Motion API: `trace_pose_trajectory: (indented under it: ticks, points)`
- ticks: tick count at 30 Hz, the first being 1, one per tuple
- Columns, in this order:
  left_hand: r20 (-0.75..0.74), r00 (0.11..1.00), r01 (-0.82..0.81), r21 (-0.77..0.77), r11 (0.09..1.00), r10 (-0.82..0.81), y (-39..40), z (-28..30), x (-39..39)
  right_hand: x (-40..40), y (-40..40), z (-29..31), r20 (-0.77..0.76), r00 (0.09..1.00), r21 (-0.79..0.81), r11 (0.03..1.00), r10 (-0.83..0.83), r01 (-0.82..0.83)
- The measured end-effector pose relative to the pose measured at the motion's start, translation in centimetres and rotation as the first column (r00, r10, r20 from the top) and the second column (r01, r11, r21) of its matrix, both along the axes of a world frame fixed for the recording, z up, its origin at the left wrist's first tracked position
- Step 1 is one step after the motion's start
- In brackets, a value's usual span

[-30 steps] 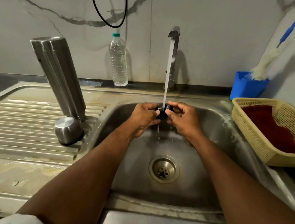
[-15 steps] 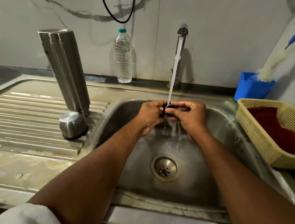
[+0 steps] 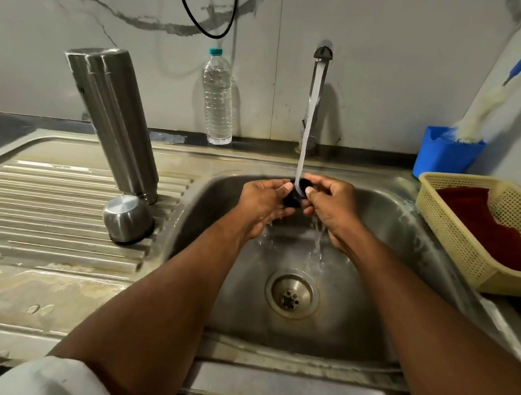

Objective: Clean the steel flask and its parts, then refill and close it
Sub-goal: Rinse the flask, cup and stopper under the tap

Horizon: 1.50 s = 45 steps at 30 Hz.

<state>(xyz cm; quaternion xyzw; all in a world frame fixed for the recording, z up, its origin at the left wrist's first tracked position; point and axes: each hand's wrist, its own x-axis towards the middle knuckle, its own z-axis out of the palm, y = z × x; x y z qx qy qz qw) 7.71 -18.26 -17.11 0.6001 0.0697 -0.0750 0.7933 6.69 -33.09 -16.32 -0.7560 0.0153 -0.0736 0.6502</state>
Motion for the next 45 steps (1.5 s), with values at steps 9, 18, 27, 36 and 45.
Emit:
trace_pose_trajectory:
  ticks: [9, 18, 27, 36, 45]
  points:
    - [0.01, 0.999, -0.049, 0.126, 0.991, 0.049, -0.1, 0.0, 0.0, -0.2, 0.4, 0.6, 0.072, 0.997, -0.192, 0.981, -0.025, 0.038]
    - [0.091, 0.991, -0.106, 0.066, 0.992, 0.1, 0.7, -0.2, 0.6, -0.2, 0.1, 0.6, 0.06, 0.998, -0.169, 0.986, -0.007, 0.017]
    - [0.238, 0.971, -0.011, 0.018, 1.0, 0.006, 0.3, 0.4, 0.1, 0.2, 0.3, 1.2, -0.226, 0.973, 0.419, 0.896, -0.052, 0.145]
    - [0.25, 0.968, -0.047, 0.138, 0.989, 0.011, 0.2, 0.6, -0.4, 0.5, 0.3, 1.0, -0.18, 0.98, 0.347, 0.926, -0.09, 0.149]
    - [0.136, 0.988, -0.074, 0.003, 0.997, 0.073, -0.1, 0.7, -0.3, 0.2, 0.3, 1.3, -0.199, 0.977, 0.358, 0.922, -0.08, 0.148]
